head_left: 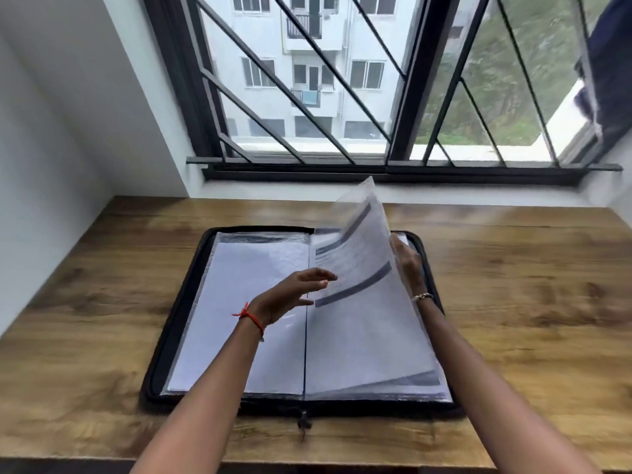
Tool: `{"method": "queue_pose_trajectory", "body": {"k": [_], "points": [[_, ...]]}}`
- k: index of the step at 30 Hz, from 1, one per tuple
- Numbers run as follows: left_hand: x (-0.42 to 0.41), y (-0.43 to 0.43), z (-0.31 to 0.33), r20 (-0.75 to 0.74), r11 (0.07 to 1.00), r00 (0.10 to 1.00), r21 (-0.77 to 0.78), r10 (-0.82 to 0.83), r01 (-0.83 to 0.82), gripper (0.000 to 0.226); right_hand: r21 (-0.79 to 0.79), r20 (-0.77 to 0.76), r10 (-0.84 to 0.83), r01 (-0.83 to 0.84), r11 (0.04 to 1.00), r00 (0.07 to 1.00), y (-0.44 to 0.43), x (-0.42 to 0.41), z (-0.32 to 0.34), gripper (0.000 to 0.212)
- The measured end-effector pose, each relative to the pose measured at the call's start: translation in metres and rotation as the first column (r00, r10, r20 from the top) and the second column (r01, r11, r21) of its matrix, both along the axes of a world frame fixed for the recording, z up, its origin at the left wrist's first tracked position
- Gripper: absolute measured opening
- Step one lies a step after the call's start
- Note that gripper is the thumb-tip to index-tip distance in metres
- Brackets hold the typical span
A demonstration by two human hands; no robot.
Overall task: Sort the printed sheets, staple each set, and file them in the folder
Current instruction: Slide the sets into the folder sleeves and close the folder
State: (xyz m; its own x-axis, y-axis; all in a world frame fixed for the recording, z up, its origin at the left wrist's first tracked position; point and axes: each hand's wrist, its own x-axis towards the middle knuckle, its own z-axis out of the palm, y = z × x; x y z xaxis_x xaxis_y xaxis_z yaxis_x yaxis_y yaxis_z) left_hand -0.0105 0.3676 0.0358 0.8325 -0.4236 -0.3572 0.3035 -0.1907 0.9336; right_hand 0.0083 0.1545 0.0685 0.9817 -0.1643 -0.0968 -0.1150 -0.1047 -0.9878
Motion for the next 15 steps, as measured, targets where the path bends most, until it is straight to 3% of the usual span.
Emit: {"method": "queue_pose_trajectory", "body": {"k": [3,6,8,10,13,15], "points": [[0.000,-0.014,-0.021,0.120,0.988,0.993,0.157,-0.005,-0.014,0.028,0.146,-0.170,-0.096,0.121,0.982,0.981,-0.035,-0.003,-0.015,0.030],[0.000,-0.020,-0.040,0.269,0.942,0.956,0.335,-0.121,0.025,0.038,0.062,-0.272,-0.141,0.164,0.985,0.952,-0.061,-0.007,-0.039,0.022],[0.004,-0.022,-0.054,0.377,0.875,0.904,0.483,-0.199,-0.009,0.054,-0.101,-0.270,-0.162,0.140,0.985,0.949,-0.067,-0.007,-0.055,0.020],[0.003,-0.025,-0.059,0.443,0.831,0.879,0.546,-0.178,-0.107,0.065,-0.337,-0.209,-0.200,0.122,0.934,0.957,-0.062,-0.007,-0.067,0.026],[0.000,-0.027,-0.061,0.488,0.820,0.865,0.539,-0.118,-0.192,0.067,-0.682,0.009,-0.167,0.129,0.720,0.986,-0.037,-0.012,-0.072,0.041],[-0.001,-0.025,-0.063,0.517,0.807,0.848,0.547,-0.116,-0.223,0.066,-0.825,0.144,-0.001,0.121,0.552,0.990,-0.017,-0.013,-0.077,0.044]]}}
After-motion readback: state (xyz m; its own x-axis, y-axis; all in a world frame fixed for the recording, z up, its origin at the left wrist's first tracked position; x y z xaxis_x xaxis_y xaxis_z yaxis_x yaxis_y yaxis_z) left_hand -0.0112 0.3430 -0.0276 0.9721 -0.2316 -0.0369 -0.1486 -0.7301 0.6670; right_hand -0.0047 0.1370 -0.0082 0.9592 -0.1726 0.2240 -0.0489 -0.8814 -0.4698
